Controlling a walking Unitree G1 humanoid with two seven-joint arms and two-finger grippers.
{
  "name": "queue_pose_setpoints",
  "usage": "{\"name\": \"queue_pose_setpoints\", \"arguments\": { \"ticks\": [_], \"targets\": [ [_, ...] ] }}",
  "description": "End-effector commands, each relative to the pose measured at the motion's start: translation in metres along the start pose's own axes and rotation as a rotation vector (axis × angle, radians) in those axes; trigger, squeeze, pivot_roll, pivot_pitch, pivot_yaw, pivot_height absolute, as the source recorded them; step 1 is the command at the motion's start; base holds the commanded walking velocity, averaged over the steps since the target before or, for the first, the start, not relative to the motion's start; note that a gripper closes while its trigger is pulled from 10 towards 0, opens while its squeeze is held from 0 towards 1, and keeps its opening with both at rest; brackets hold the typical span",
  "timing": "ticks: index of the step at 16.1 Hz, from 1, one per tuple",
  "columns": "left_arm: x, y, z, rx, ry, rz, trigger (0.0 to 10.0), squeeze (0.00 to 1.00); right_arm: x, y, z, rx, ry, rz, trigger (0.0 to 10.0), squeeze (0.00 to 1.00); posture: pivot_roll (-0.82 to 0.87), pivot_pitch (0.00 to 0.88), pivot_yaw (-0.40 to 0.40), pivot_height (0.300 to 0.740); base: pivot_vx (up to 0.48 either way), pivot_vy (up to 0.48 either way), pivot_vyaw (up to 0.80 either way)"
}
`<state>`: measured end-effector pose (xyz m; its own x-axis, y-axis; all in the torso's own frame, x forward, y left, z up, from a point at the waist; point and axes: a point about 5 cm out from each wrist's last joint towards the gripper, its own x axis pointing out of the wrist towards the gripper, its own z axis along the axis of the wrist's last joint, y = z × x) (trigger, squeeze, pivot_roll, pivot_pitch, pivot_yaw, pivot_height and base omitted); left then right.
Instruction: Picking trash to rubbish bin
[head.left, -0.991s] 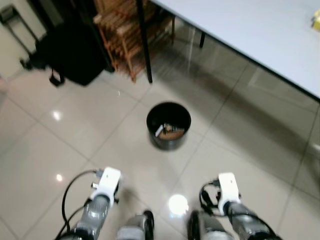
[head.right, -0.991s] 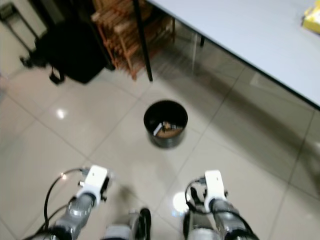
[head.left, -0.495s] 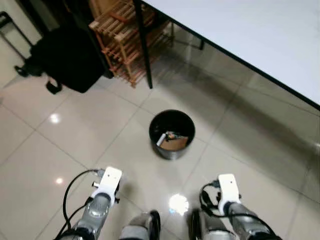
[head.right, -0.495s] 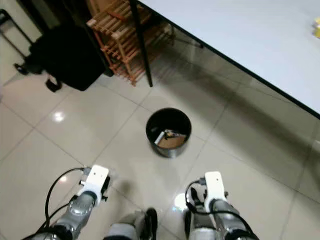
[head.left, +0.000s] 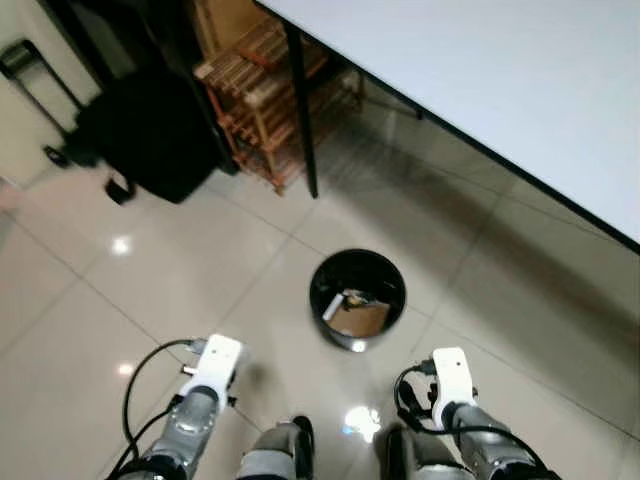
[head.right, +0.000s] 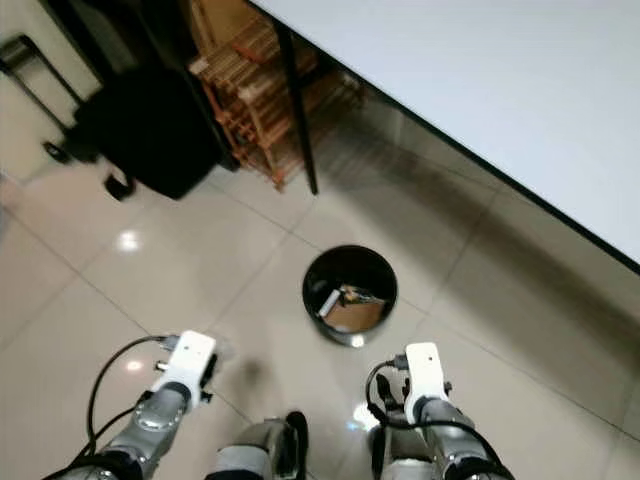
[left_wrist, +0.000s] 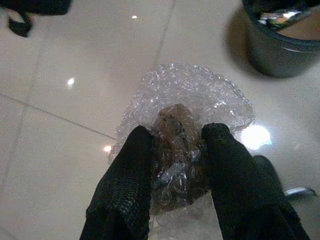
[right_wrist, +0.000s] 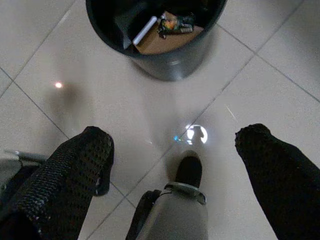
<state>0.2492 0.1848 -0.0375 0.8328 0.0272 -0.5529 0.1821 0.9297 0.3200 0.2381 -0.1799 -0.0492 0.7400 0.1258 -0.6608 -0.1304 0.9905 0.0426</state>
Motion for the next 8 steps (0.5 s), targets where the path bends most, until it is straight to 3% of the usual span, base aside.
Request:
{"name": "queue_pose_setpoints", "arguments": {
  "ticks": [1,4,8],
  "targets": [
    [-0.0026,-0.01,-0.0064,-0.002,0.025,-0.025,10.0,0.0,-0.0059,-0.0103,-0.0146,0.011,0.05,-0.031,10.0,0.0,0.05,0.257,0.102,0.74,0.401,0.0,-0.8],
    [-0.0024,-0.0097,-0.0059,-0.003,0.024,-0.028,10.0,0.0,-0.0057,-0.0096,-0.0145,0.005,0.05,-0.032,10.0,0.0,0.05,0.258,0.103,0.74,0.327,0.0,-0.79],
    [-0.0022,-0.0093,-0.0057,-0.003,0.024,-0.031,10.0,0.0,-0.0054,-0.0093,-0.0136,0.002,0.044,-0.035,10.0,0.0,0.06,0.268,0.102,0.74,0.286,0.0,0.0]
  ]
}}
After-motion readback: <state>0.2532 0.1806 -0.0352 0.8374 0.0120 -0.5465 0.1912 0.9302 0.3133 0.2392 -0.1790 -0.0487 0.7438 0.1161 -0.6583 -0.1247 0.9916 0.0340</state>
